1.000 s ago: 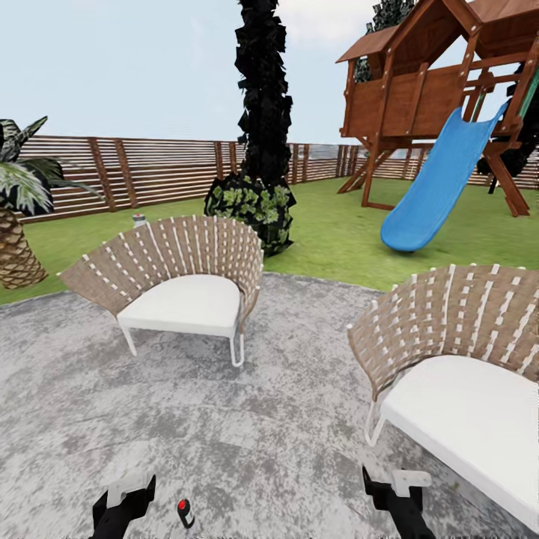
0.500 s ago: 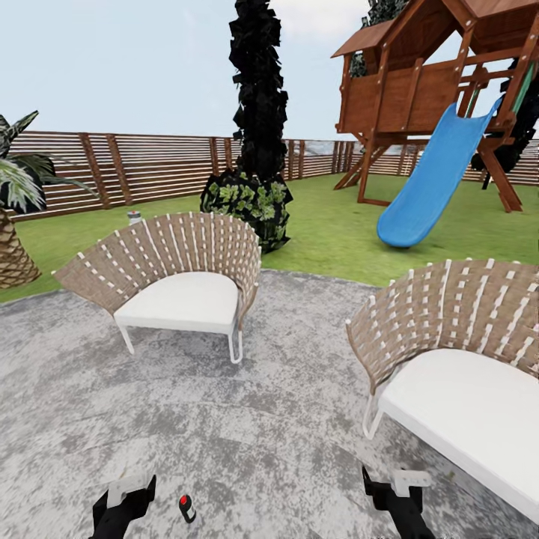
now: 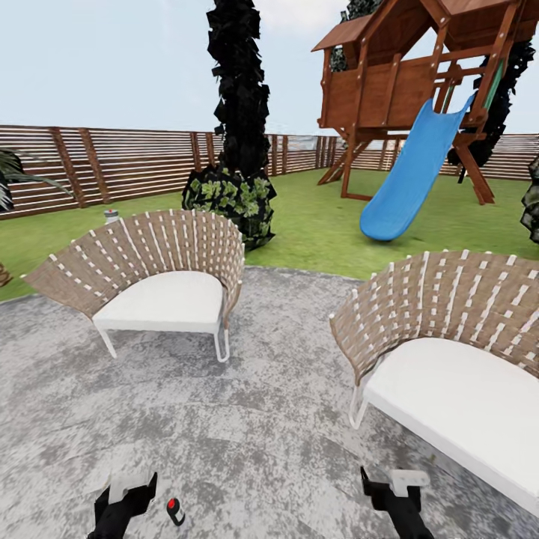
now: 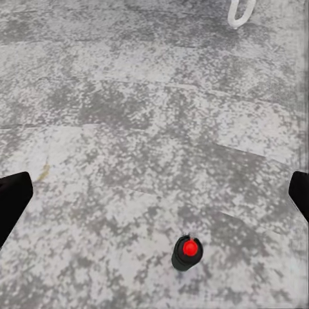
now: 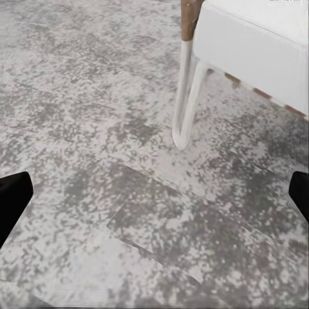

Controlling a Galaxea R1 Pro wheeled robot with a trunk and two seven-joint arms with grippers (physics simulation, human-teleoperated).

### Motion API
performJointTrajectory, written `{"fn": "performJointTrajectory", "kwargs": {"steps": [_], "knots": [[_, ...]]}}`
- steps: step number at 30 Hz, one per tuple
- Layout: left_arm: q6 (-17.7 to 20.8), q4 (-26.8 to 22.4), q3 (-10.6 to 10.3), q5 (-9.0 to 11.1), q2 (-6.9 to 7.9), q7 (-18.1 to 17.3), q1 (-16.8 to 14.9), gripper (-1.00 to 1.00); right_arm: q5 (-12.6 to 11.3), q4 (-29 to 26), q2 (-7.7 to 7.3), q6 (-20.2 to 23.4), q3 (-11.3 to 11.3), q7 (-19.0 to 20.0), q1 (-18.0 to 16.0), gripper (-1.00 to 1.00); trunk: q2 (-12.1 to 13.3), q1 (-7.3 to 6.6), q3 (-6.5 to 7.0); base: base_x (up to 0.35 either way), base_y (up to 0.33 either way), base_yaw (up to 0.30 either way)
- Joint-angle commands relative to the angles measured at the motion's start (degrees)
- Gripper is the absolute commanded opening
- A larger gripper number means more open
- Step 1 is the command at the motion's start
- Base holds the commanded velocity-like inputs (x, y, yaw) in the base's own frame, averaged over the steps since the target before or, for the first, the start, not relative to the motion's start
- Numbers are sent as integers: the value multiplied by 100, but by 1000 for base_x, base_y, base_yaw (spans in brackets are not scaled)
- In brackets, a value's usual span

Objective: In the garden, pick up the pesticide atomizer on the floor and spray pesticide onto both trees until each tree trunk is fully covered.

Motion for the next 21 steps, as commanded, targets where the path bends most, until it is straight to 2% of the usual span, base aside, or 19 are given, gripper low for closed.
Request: {"fn": "performJointTrajectory", "kwargs": {"steps": [1, 3, 6, 7, 8, 10, 12, 14, 15, 16, 21], "knots": [[5, 12, -21, 54, 13, 3, -57, 100, 17, 1, 1, -18, 63, 3, -3, 100, -2, -1, -6, 0, 0, -29], [161, 23, -26, 52, 40, -5, -207, 100, 88, -14, 0, -18, 233, 2, -5, 100, -2, -1, -8, 0, 0, -15], [653, 26, -28, 46, 96, -31, -380, 100, 225, -41, -1, -11, 422, 6, -10, 100, -2, -1, -8, 0, 0, -5], [1037, 24, -30, 41, 128, -41, -515, 100, 331, -156, -1, -1, 518, 9, -13, 100, -2, -1, -8, 0, 0, -2], [1265, 19, -33, 37, 144, -45, -623, 100, 395, -287, 2, 12, 569, 11, -16, 100, -2, -1, -8, 0, 0, -1], [1555, 22, -36, 35, 207, -51, -825, 100, 477, -569, 8, 80, 662, 37, -24, 100, -2, -1, -8, 0, 0, 0], [1657, 25, -37, 37, 284, -56, -922, 100, 507, -773, 14, 216, 756, 143, -28, 100, -2, -1, -8, 0, 0, 0], [1725, 30, -37, 46, 378, -58, -981, 100, 526, -1044, 17, 566, 866, 436, -39, 100, -2, -1, -8, 0, 0, 0], [1745, 33, -43, 47, 418, -59, -990, 100, 532, -1222, 17, 874, 905, 719, -43, 100, -2, -1, -8, 0, 0, 0], [1760, 36, -53, 47, 455, -59, -977, 100, 547, -1422, 8, 1299, 935, 1223, -46, 100, -2, -1, -8, 0, 0, 0], [1757, 37, -67, 48, 420, -55, -963, 100, 551, -1458, -43, 1395, 913, 1328, -47, 100, -2, -1, -8, 0, 0, 0]]}}
